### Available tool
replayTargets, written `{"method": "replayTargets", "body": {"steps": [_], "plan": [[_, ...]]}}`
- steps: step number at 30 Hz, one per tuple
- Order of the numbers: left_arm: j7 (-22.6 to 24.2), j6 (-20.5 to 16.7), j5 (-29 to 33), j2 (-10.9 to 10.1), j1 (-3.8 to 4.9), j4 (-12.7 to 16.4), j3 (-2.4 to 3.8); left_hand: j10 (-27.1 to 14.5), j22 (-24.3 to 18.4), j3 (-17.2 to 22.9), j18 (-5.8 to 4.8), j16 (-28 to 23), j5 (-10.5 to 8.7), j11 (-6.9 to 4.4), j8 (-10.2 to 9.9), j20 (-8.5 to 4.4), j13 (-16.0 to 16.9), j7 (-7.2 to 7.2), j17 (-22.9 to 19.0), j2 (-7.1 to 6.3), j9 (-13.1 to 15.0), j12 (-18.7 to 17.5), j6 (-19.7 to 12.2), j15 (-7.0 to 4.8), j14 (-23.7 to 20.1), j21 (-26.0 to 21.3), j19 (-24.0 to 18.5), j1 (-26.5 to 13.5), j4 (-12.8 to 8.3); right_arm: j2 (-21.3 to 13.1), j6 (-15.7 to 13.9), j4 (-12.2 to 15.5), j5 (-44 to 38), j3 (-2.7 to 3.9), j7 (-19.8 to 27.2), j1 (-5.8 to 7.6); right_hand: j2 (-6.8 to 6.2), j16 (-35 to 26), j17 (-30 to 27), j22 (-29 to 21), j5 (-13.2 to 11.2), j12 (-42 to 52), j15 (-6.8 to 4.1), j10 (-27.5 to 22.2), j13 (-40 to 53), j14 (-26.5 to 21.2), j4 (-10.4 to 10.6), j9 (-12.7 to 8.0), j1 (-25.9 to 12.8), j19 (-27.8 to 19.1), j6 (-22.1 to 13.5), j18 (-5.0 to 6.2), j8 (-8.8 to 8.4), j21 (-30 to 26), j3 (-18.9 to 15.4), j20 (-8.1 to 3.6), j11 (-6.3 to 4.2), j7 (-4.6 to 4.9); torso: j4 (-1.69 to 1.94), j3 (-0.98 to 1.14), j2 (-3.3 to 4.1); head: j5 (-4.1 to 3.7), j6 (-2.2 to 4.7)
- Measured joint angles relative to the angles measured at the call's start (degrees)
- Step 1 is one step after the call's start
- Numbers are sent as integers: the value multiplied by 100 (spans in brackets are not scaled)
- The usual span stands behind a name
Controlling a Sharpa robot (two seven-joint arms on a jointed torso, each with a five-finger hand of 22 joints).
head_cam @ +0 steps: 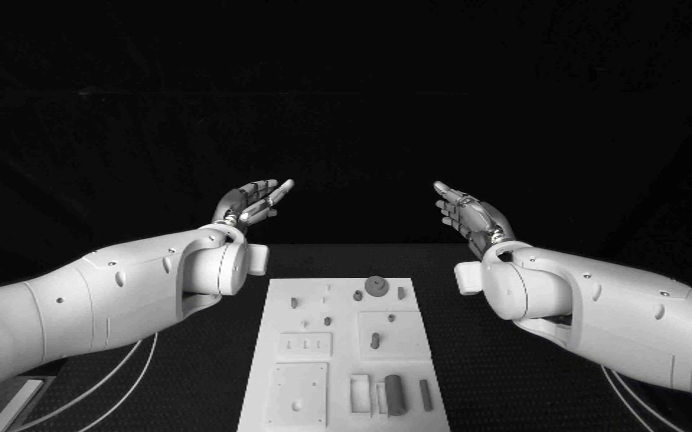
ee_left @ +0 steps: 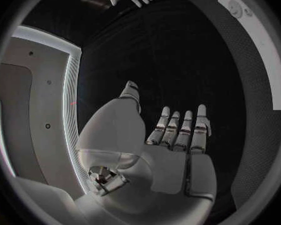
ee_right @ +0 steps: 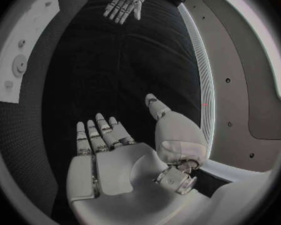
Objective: Assemble the parts on the task board
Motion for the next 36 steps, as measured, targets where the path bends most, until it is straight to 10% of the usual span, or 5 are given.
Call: {"method": "replayTargets", "body": {"steps": [6, 13, 18, 26, 36], "plan": [[-388, 504, 98, 85, 254, -373, -198, 292, 195, -23, 0, 230, 0, 70, 120, -6, 43, 55, 307, 16, 121, 56, 153, 67, 341, 69, 163, 290, 68, 71, 941, -499, -106, -206, -606, 345, -37, 224, 191, 515, 0, 114, 124, 363, 58, 151, -295, 190, 430, 94, 190, 73, 185, 97, 145, 66, 61, 19, -1, -3, -1, 1, 0], [-596, 770, 160, 97, 275, -411, -212, 1432, 321, 111, 6, 734, 22, 351, 369, -195, 200, 469, 650, 130, 234, 352, 727, 296, 1294, 344, 827, 873, 93, 113, 1793, -788, -218, -319, -1153, 539, -211, 998, 773, 2110, 22, 425, 262, 1199, 194, 1066, -800, 698, 1302, 673, 862, 161, 705, 434, 404, 116, 158, 68, -2, -3, -2, 1, 0], [-654, 964, 157, -29, 271, -309, -215, 2513, 352, 498, 276, 1140, 22, 515, 636, -327, 381, 609, 767, 173, 302, 826, 1571, 187, 2329, 602, 1621, 1443, 81, 446, 1871, -1392, -1373, -330, -1236, 515, -315, 1367, 974, 2776, 22, 671, 253, 1827, 283, 1767, -942, 876, 1812, 1288, 1417, 392, 993, 673, 514, 99, 163, 110, -4, -7, -11, 32, -26], [-650, 1376, -87, -210, 274, -62, -213, 3544, 304, 920, 495, 1513, 22, 307, 701, -578, 474, 676, 991, 309, 203, 1083, 2427, -252, 3467, 840, 2619, 2157, 46, 560, 1712, -1739, -4262, -326, -1234, 511, -416, 1809, 1152, 3056, 22, 1028, -82, 2921, 404, 3031, -1044, 1007, 2436, 2449, 2429, 795, 1332, 940, 744, 61, -71, 210, 22, -4, -5, 60, -60], [-652, 1629, -359, -606, 281, 468, -210, 3745, 202, 979, 483, 1445, 22, 271, 536, -711, 440, 666, 1104, 245, 98, 945, 2629, -326, 3662, 777, 2854, 2269, 64, 902, 1693, -1736, -6622, -322, -1453, 440, -482, 2220, 1382, 3051, 22, 1220, -635, 3942, 486, 4520, -1058, 1005, 2530, 3872, 3119, 1153, 1357, 1273, 836, -40, -396, 326, 145, 64, 153, -24, -31]]}}
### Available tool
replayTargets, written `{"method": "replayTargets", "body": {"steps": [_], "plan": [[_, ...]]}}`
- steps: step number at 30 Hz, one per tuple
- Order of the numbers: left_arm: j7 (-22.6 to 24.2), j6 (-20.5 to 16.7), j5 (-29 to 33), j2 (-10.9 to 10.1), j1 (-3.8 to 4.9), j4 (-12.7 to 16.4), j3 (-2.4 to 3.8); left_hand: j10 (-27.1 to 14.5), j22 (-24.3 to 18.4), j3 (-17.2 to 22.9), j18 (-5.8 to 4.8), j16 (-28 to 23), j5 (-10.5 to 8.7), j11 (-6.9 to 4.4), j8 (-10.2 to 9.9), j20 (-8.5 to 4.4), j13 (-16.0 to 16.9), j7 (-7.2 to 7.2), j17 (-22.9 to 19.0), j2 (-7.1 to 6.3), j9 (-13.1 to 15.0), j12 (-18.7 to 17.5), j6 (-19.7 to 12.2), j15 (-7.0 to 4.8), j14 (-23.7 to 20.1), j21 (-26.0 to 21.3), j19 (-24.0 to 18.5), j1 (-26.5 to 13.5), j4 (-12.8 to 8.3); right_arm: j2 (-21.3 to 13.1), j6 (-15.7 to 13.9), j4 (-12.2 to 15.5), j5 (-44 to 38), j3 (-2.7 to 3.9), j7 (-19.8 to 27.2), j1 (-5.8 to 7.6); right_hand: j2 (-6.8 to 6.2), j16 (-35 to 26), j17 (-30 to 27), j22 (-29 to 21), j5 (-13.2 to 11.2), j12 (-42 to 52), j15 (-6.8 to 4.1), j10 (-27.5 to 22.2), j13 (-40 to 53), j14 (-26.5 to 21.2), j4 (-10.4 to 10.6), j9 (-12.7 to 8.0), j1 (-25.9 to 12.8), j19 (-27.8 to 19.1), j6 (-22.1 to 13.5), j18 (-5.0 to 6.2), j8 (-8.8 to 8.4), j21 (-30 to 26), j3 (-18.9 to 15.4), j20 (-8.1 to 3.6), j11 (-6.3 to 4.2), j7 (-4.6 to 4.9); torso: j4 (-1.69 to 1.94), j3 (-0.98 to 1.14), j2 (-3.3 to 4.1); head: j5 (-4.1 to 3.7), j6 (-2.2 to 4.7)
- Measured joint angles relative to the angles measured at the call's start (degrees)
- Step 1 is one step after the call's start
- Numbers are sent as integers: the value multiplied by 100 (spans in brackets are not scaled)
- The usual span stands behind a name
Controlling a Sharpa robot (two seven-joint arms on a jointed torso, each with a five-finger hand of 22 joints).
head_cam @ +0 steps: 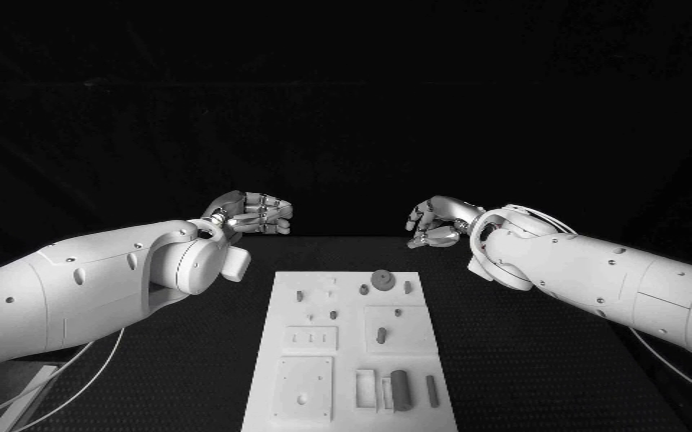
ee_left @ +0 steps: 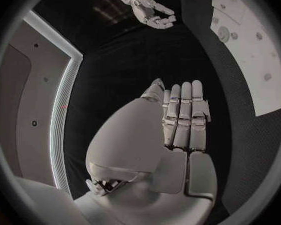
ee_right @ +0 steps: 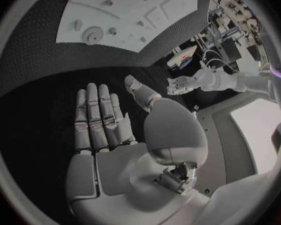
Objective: Assemble the parts on the task board
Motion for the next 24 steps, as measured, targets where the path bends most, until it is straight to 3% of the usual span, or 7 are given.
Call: {"method": "replayTargets", "body": {"steps": [3, 5, 7, 11, 13, 15, 24], "plan": [[14, 127, -30, -127, 16, 284, 0, 0, -11, -48, -14, -48, 0, 0, -45, -29, -13, 0, 29, -13, -17, -59, 0, 10, 28, -26, 30, -69, 13, 76, -46, -32, -463, 0, -90, -12, -32, 156, 127, 3, 0, 114, -183, 353, 85, 402, 0, -16, 32, 413, 94, 35, -14, 136, 0, -102, -127, 23, 57, 25, 60, -48, 3], [21, 196, -46, -202, 39, 439, 13, 0, -16, -53, -35, -49, 0, 0, -68, -30, -21, 0, 40, -12, -24, -81, 0, 11, 28, -31, 30, -74, 8, 145, -96, -74, -726, 3, -140, -12, -165, 605, 508, 91, 0, 410, -531, 1013, 376, 1100, -2, -74, 102, 1155, 177, 101, -175, 439, -69, -335, -326, -42, 103, 36, 107, -88, 12], [27, 243, -57, -228, 59, 534, 21, 0, -25, -79, -39, -77, 0, 0, -89, -49, -24, 0, 55, -1, -29, -96, 0, 12, 29, -61, 49, -112, 13, 212, -139, -128, -908, 8, -173, -30, -258, 1034, 826, 207, 22, 721, -755, 1468, 665, 1524, -7, -104, 119, 1632, 191, 121, -273, 691, -170, -488, -441, -131, 168, 47, 166, -143, 31], [31, 325, -84, -346, 158, 826, 20, 0, -31, -79, -44, -94, 0, 0, -113, -49, -31, 0, 70, 0, -37, -126, 0, 12, 30, -66, 50, -133, 13, 323, -202, -209, -1196, 4, -234, -92, -278, 2416, 1810, 259, 22, 1887, -1052, 1791, 1812, 1861, 38, -121, 159, 2324, 261, 121, -382, 1354, -399, -828, -609, -271, 295, 64, 263, -239, 39], [31, 348, -103, -441, 202, 957, 27, 0, -31, -96, -46, -111, 0, 0, -119, -49, -37, 0, 71, -21, -44, -132, 0, 12, 30, -66, 49, -158, 8, 374, -209, -219, -1285, 6, -256, -106, -310, 3318, 2473, 259, 77, 2920, -985, 1500, 2819, 1756, 0, -134, 188, 2446, 267, 120, -456, 1737, -511, -939, -656, -369, 364, 72, 321, -276, 36], [31, 361, -123, -517, 232, 1068, 28, 0, -37, -111, -52, -112, 0, 0, -122, -52, -37, 0, 80, -35, -43, -153, 0, 12, 30, -66, 52, -172, 13, 429, -207, -235, -1376, 10, -280, -123, -310, 3994, 2937, 259, 51, 3914, -1004, 1132, 3780, 1657, 9, -148, 188, 2537, 275, 68, -540, 2167, -547, -1049, -625, -324, 422, 76, 371, -310, 29], [25, 384, -185, -621, 317, 1299, 43, 0, -38, -111, -96, -134, 0, 0, -151, -70, -43, 0, 87, -14, -50, -175, 0, 12, 29, -89, 70, -193, 13, 499, -75, -259, -1663, 12, -379, -174, -247, 4917, 3685, 259, 38, 5323, -963, 583, 5265, 1672, 18, -163, 125, 2431, 317, 37, -696, 3141, -408, -1211, -518, -187, 654, 66, 603, -522, 36]]}}
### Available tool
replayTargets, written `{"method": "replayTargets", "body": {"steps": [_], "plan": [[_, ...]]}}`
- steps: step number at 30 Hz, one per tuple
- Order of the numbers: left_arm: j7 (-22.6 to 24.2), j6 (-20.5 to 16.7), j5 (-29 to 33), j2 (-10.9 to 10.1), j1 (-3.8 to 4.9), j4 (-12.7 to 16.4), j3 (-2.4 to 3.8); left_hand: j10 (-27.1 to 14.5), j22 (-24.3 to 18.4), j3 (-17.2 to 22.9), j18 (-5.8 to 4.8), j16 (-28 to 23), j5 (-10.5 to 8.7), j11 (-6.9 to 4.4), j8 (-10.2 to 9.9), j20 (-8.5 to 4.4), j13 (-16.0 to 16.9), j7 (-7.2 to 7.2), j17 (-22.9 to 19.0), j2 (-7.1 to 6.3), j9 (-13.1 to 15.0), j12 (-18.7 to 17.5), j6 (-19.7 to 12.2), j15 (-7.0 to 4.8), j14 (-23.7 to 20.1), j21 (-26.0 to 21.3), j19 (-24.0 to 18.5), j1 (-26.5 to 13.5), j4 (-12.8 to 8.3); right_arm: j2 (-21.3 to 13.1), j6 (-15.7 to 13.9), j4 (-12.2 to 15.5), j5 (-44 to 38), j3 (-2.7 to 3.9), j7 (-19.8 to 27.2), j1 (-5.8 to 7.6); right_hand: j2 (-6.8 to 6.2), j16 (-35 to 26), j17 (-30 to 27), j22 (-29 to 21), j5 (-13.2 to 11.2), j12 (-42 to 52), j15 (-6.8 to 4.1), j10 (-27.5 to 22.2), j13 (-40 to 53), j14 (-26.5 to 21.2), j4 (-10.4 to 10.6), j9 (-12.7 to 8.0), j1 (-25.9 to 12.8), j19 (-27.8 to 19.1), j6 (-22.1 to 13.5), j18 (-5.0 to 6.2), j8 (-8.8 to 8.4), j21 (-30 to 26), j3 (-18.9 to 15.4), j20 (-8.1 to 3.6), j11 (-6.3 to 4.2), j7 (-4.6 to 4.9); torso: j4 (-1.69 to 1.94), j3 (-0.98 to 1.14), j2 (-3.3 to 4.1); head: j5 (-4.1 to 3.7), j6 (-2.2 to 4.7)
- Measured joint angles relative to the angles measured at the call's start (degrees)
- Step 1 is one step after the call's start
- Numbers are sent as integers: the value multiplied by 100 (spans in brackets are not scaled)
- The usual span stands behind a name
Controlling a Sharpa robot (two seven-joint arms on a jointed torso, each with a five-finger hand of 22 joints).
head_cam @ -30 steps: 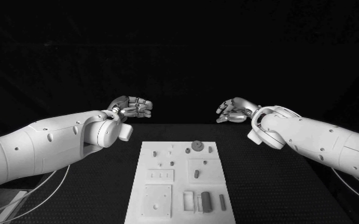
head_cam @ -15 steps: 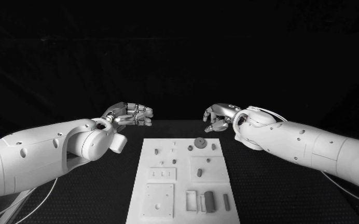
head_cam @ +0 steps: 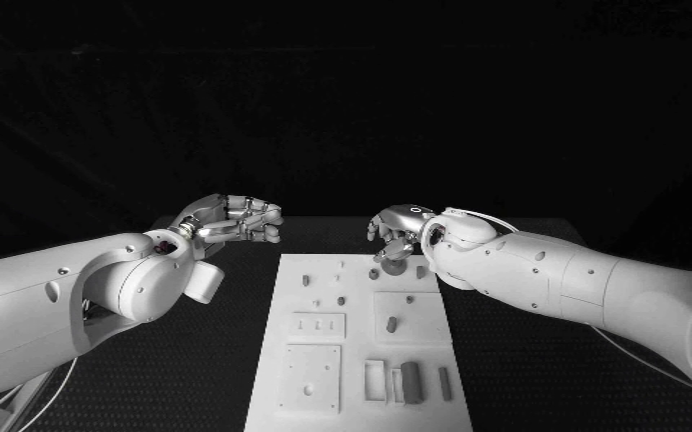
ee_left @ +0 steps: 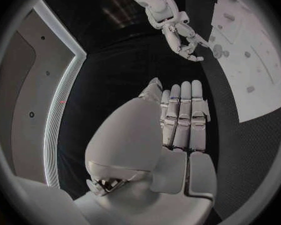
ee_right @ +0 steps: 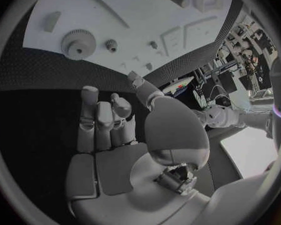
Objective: Assemble the parts on the task board
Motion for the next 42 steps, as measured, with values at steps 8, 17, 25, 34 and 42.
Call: {"method": "replayTargets", "body": {"steps": [8, 17, 25, 34, 42], "plan": [[-7, 12, -22, 51, 4, -46, -4, 0, -5, 0, -30, 0, 0, 0, 0, 0, 0, 0, 6, 0, -5, 0, 0, 0, -1, 0, 0, 0, 0, 10, 206, 15, -202, 1, -78, -78, 0, 215, 368, -1, 0, 453, -6, 425, 572, 328, -10, 11, -61, 25, 64, -2, -21, 271, 69, -62, 28, 4, 132, -40, 164, -131, -14], [-13, 28, -31, 91, 4, -144, -24, 0, -11, 0, -34, -25, -1, 0, 0, 0, -6, 0, 18, -18, -5, -22, 0, -1, -1, -22, -1, -17, 0, 4, 374, 23, -355, 3, -136, -87, 21, 262, 469, -1, 0, 580, 11, 564, 758, 433, 2, 11, -82, 53, 133, -15, -43, 370, 119, -92, 46, 17, 211, -77, 272, -235, 12], [-19, 45, -35, 94, 4, -146, -24, 0, -16, 0, -47, -47, -3, 0, -22, 1, -5, 0, 24, -4, -10, -22, 0, -1, -1, -22, -1, -43, 0, -7, 492, -41, -465, 3, -186, -95, 21, 281, 488, -2, 1, 602, 12, 602, 790, 471, -10, 10, -82, 52, 162, -18, -43, 388, 131, -92, 42, 27, 235, -88, 344, -278, 40], [-32, 63, -37, 81, 4, -136, -23, -1, -15, 0, -77, -47, -3, 0, -22, 1, -11, 0, 31, -3, -10, -45, 0, -1, -1, -44, -1, -43, 0, -31, 572, -92, -552, 3, -237, -130, 43, 281, 504, -2, 1, 625, -7, 643, 829, 490, -10, 10, -104, 52, 173, -19, -43, 414, 163, -92, 42, 29, 261, -97, 422, -339, 68], [-40, 73, -38, 82, 4, -150, -23, 19, -20, 0, -81, -47, -3, 19, -49, 1, -10, 0, 36, -3, -15, -45, 0, -1, -2, -44, -1, -42, 0, -51, 576, -104, -570, 26, -239, -99, 67, 303, 508, -3, 1, 646, 8, 684, 857, 514, -14, 31, -128, 51, 242, -19, -30, 446, 190, -91, 42, 11, 277, -104, 480, -406, 79]]}}
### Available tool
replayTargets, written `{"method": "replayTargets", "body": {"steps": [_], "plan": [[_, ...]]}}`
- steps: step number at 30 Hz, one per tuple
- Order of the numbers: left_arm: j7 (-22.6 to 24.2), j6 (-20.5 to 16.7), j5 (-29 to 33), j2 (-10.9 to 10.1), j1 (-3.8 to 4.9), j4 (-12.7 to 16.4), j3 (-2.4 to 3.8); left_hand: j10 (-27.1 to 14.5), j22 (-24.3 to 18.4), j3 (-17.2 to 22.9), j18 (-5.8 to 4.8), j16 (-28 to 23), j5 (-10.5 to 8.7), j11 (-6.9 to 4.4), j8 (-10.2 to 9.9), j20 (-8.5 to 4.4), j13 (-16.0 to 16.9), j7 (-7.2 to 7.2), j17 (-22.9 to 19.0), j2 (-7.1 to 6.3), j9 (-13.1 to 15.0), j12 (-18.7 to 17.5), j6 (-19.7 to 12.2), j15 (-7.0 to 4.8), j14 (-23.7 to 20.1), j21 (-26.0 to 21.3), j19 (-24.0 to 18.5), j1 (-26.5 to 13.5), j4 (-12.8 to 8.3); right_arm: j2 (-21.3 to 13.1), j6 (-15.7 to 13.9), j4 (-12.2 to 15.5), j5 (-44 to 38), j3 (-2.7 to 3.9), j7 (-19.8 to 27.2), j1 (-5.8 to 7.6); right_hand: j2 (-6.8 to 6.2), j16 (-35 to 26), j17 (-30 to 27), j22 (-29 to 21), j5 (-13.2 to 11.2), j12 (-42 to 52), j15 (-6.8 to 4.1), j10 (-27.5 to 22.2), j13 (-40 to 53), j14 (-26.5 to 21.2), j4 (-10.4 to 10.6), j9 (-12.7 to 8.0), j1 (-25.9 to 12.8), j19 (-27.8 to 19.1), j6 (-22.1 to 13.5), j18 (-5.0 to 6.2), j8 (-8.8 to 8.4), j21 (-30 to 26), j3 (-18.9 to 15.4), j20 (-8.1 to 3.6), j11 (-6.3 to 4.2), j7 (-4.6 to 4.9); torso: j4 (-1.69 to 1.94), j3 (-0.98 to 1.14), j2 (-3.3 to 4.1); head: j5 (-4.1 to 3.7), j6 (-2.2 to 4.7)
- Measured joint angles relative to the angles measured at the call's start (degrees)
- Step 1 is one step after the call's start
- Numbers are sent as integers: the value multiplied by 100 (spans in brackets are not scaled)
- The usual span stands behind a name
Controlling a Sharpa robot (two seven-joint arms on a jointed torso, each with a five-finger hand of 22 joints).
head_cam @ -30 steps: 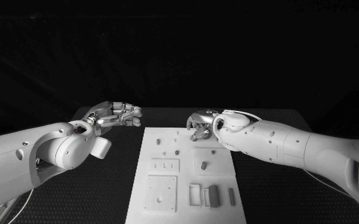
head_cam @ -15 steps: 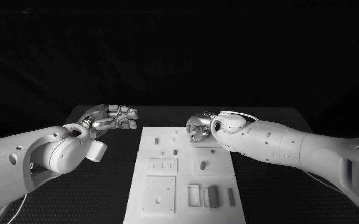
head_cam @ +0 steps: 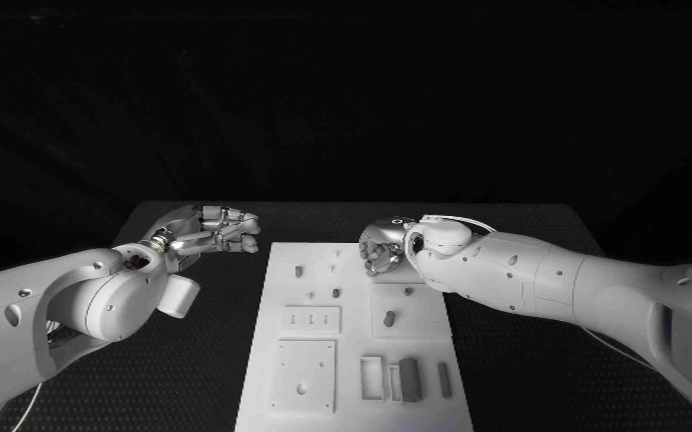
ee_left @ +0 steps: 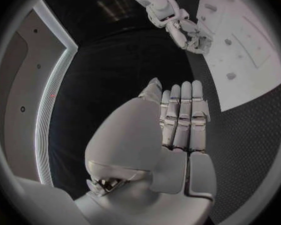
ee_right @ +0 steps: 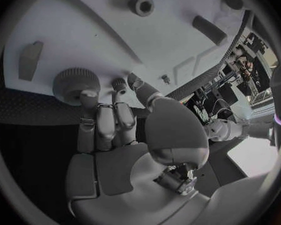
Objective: Assemble the parts on the task board
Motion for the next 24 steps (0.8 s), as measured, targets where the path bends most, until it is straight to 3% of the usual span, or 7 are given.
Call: {"method": "replayTargets", "body": {"steps": [5, 9, 15, 24], "plan": [[-7, 11, -1, 0, 0, -10, 0, 0, 0, 0, -8, -22, 0, 0, 0, 0, 0, 0, 5, 0, 0, -21, 0, 0, 0, 0, 0, 0, 0, -2, -8, -4, 0, 17, 12, 17, 30, 0, 1, 0, 0, 0, -4, 21, 9, 5, -12, 11, -28, 0, 66, 0, 27, 15, 20, 0, -19, -23, 5, -2, 34, -25, -2], [-14, 17, -1, -3, 0, -16, 0, 0, 0, 0, -13, -22, 0, 0, 0, 0, 0, 0, 5, 0, 0, -21, 0, 0, 0, 0, 0, 0, 0, -15, -22, 4, 0, 25, 25, 28, 151, 0, 0, 0, 0, 0, -28, 43, 21, 30, -6, 18, -23, -2, 149, 1, 20, 29, 46, 0, -40, -48, 5, 0, 54, -25, 5], [-24, 28, -2, -3, 0, -32, -1, 0, 1, 0, -19, -22, 0, 0, 0, -1, 0, 0, 11, 0, 1, -21, 0, 0, 0, 0, 1, 0, 0, -42, -40, 23, 1, 30, 34, 35, 212, 23, -5, 0, 0, 0, -39, 62, 32, 41, -12, 19, -29, -23, 180, 1, 15, 45, 52, -20, -60, -77, 9, 0, 70, -18, -3], [-47, 43, -2, 2, 0, -70, -1, -13, -5, -11, -49, -45, 0, 13, -29, -21, -10, 21, 21, -14, -7, -60, -21, 0, 0, -22, 21, -14, -11, -69, -86, 42, 1, 42, 48, 46, 212, 23, -14, -1, 0, 0, -47, 62, 36, 47, -11, 46, -29, -44, 220, 2, 15, 67, 52, -40, -61, -76, 1, 1, 106, -15, 14]]}}
